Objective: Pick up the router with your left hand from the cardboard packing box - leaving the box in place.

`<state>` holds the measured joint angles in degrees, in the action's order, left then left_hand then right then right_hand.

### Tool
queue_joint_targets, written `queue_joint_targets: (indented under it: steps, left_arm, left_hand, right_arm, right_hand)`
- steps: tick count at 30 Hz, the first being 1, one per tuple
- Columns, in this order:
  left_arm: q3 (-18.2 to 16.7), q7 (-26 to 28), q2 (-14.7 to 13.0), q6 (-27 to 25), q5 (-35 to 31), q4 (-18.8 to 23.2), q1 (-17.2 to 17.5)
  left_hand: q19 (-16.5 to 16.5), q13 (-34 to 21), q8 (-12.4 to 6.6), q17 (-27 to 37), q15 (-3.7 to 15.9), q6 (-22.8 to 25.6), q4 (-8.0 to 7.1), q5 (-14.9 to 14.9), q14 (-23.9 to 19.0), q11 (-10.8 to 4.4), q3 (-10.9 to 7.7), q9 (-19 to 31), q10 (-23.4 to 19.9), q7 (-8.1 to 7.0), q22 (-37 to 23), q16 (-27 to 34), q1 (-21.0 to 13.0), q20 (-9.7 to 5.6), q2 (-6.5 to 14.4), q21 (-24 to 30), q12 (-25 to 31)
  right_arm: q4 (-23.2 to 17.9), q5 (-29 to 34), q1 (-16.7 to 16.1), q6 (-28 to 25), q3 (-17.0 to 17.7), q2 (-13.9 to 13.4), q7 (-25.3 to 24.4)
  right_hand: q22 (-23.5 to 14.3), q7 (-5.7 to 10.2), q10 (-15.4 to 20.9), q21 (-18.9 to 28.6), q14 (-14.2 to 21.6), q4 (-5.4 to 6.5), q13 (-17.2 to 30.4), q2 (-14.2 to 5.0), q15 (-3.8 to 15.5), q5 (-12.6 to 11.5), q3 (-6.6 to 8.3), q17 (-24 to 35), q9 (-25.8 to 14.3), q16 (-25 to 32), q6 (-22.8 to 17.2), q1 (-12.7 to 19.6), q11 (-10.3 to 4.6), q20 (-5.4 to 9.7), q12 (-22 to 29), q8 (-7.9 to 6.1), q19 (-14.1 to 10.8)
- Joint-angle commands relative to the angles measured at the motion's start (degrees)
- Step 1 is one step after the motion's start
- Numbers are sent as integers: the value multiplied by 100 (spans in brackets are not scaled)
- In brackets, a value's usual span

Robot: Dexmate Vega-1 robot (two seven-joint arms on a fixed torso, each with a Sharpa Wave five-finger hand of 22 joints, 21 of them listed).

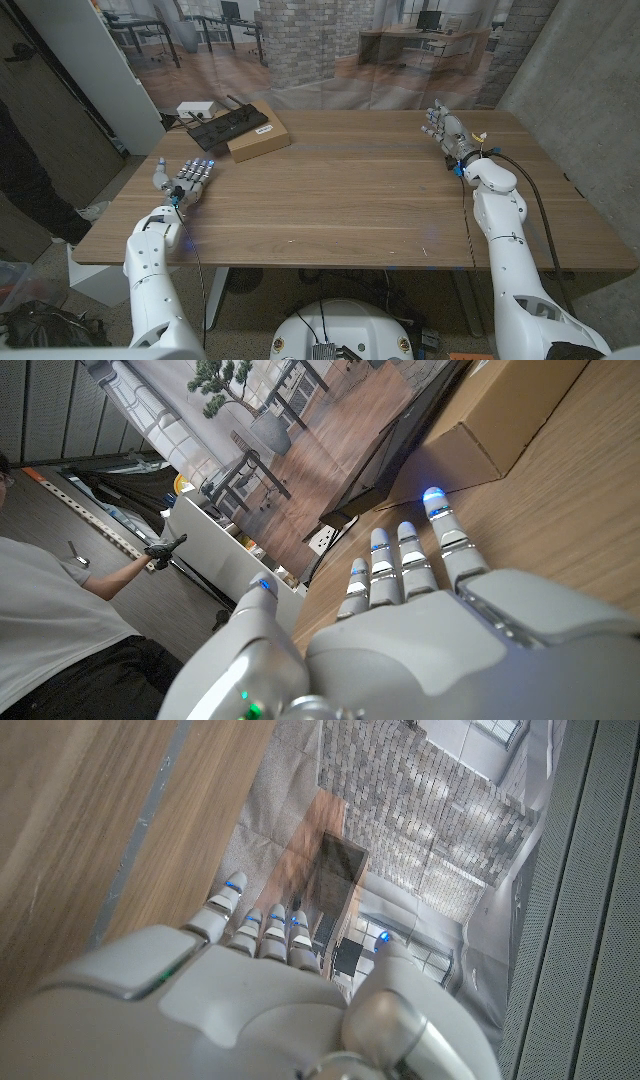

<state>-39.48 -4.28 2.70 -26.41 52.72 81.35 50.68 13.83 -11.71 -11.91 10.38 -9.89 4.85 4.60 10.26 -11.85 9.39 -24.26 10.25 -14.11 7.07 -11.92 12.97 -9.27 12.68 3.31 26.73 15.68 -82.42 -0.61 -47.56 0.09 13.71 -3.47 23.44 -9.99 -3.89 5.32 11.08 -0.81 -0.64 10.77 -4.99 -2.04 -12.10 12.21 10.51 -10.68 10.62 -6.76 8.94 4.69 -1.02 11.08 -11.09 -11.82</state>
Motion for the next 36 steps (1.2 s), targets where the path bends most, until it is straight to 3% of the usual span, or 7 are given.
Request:
queue_joint_targets:
  steps: [1,21,36]
  left_arm:
    - [11,110,-140,152,6,-326,-148]
    - [170,-55,-427,293,-200,-811,-601]
    - [218,-70,-609,399,-421,-1439,-1066]
  left_hand:
    - [60,-11,-19,9,32,76,69,-28,-62,-21,-18,22,-93,268,7,-10,-85,-13,-40,8,45]
    - [236,-7,-19,3,136,177,267,-16,-201,-96,-12,22,-212,174,32,-25,-252,-20,-216,17,34]
    - [331,-6,-9,3,147,214,330,-5,-236,-104,8,23,-261,261,42,-45,-308,-18,-303,23,24]
  right_arm:
    - [89,22,77,-14,-56,-40,-9]
    - [28,-1,15,-47,-31,-52,-17]
    - [5,14,22,-44,-40,-82,2]
  right_hand:
    - [-11,21,51,39,27,-21,15,13,-25,-30,10,12,-17,42,-40,-18,-6,4,32,-25,-45]
    - [-11,19,76,38,31,-21,15,17,-26,-31,6,12,-17,41,-56,-29,-5,-3,37,-27,-47]
    - [-11,18,107,38,38,-17,15,27,-31,-32,-3,14,-18,42,-91,-46,2,-9,44,-37,-50]
